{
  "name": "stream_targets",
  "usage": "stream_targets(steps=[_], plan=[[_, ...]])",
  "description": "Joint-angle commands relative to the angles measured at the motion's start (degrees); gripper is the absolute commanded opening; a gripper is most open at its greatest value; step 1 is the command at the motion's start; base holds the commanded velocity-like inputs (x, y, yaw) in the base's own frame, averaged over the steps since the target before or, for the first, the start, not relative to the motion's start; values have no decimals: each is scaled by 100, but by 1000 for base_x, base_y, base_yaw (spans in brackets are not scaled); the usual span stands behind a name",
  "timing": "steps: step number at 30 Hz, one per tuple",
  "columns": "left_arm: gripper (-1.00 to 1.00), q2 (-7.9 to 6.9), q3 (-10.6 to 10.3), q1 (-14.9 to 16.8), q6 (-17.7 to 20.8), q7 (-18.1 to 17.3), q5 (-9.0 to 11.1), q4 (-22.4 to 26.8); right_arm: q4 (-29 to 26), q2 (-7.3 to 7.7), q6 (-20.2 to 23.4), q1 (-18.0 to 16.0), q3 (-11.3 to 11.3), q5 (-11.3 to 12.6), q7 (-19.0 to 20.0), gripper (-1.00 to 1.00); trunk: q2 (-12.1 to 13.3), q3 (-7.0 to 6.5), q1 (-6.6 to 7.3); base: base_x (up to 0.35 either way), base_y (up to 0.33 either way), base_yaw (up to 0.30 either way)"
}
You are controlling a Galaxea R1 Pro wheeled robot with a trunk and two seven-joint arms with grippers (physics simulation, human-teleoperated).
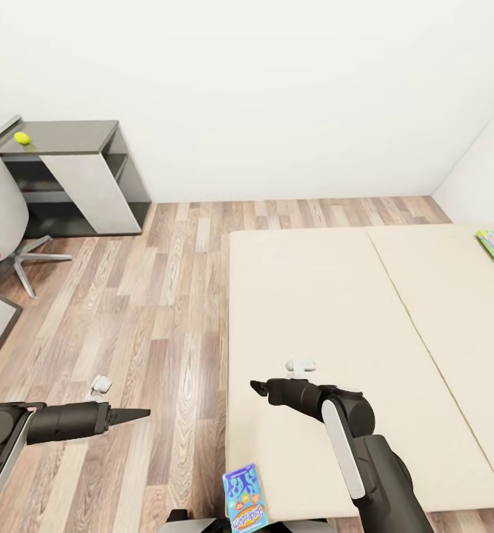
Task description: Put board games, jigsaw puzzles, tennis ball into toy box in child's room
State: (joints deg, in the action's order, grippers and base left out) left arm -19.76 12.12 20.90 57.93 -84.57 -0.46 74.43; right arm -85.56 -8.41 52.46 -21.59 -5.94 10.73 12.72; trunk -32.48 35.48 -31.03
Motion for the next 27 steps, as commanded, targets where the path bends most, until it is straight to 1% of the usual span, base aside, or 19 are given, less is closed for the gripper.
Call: stream_targets(steps=[1,27], plan=[[100,-1,1,2,60,-24,-7,2,-5,-1,27,-3,5,-1,14,100,-6,-4,-2,0,0,0],[100,-1,1,2,60,-24,-7,2,-5,-2,27,-3,5,-1,12,100,-6,-248,-2,0,0,0]])
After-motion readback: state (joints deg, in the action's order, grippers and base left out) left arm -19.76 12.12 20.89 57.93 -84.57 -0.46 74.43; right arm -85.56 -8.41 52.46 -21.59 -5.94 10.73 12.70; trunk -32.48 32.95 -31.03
